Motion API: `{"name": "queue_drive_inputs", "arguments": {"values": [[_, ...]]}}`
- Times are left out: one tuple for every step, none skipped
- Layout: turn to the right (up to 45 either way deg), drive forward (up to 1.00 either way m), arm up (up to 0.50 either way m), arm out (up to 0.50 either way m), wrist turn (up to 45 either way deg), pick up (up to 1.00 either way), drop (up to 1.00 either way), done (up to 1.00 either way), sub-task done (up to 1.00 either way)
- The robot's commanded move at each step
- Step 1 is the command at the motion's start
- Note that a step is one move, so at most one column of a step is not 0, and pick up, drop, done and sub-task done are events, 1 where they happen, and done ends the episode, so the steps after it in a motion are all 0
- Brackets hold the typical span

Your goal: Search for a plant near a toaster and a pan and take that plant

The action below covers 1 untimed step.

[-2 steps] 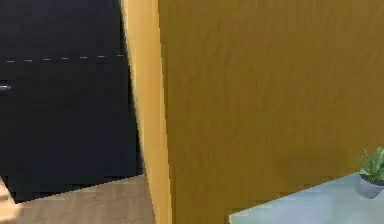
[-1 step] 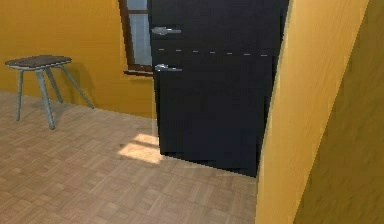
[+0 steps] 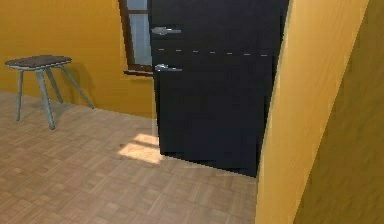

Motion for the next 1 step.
{"name": "queue_drive_inputs", "arguments": {"values": [[0.0,0.00,0.38,0.00,0.0,0.00,0.00,0.00,0.00]]}}
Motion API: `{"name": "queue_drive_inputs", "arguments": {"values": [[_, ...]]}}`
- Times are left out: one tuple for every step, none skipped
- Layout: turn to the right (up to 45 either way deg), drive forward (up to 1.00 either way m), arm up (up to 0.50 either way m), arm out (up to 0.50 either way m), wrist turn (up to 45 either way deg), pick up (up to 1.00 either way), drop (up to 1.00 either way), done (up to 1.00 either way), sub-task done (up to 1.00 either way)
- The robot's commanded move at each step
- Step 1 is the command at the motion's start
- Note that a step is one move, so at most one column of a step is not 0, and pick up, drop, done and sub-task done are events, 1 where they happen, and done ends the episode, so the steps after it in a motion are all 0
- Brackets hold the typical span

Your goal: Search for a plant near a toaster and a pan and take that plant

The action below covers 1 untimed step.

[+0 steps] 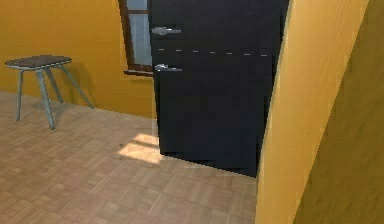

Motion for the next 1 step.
{"name": "queue_drive_inputs", "arguments": {"values": [[0.0,0.00,0.00,0.40,0.0,0.00,0.00,0.00,0.00]]}}
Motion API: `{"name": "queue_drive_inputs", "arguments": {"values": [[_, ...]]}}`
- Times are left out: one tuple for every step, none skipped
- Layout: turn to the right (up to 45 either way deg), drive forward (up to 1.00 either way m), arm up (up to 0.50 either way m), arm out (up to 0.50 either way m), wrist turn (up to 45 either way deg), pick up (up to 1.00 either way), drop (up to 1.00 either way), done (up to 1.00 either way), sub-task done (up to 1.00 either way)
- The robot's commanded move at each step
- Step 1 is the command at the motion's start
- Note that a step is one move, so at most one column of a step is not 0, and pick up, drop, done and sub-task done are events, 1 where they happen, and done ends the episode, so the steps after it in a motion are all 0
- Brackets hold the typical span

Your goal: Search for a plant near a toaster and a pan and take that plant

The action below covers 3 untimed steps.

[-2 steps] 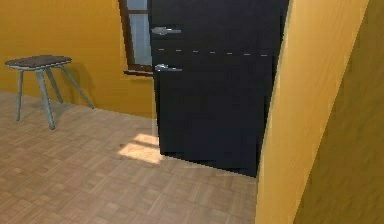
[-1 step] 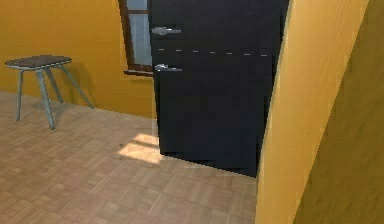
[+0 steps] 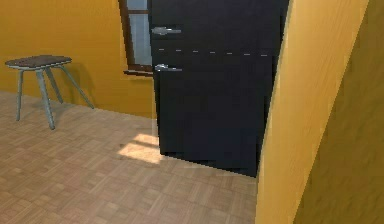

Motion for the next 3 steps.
{"name": "queue_drive_inputs", "arguments": {"values": [[0.0,0.00,0.00,0.00,45.0,0.00,0.00,0.00,0.00],[0.0,0.00,0.00,0.00,45.0,0.00,0.00,0.00,0.00],[0.0,0.00,0.00,0.00,45.0,0.00,0.00,0.00,0.00]]}}
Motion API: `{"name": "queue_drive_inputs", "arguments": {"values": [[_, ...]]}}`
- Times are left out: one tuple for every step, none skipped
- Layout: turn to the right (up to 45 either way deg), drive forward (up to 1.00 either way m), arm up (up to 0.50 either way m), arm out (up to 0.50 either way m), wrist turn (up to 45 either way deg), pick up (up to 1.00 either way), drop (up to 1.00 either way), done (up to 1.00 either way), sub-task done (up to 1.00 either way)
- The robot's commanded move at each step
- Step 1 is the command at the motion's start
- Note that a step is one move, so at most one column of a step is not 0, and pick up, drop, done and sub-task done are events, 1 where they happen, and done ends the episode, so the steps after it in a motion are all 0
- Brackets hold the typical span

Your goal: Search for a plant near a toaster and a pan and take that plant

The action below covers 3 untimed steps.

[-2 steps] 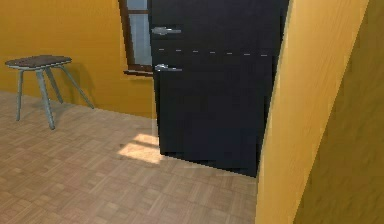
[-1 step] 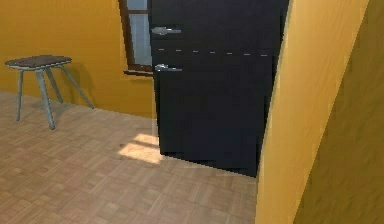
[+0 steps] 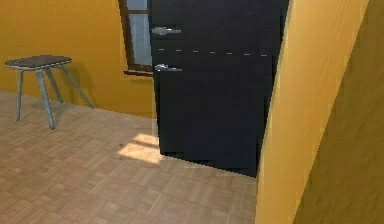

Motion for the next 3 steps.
{"name": "queue_drive_inputs", "arguments": {"values": [[0.0,0.00,0.00,0.00,30.0,0.00,0.00,0.00,0.00],[0.0,0.00,-0.16,0.00,0.0,0.00,0.00,0.00,0.00],[0.0,0.00,0.00,0.00,0.0,1.00,0.00,0.00,0.00]]}}
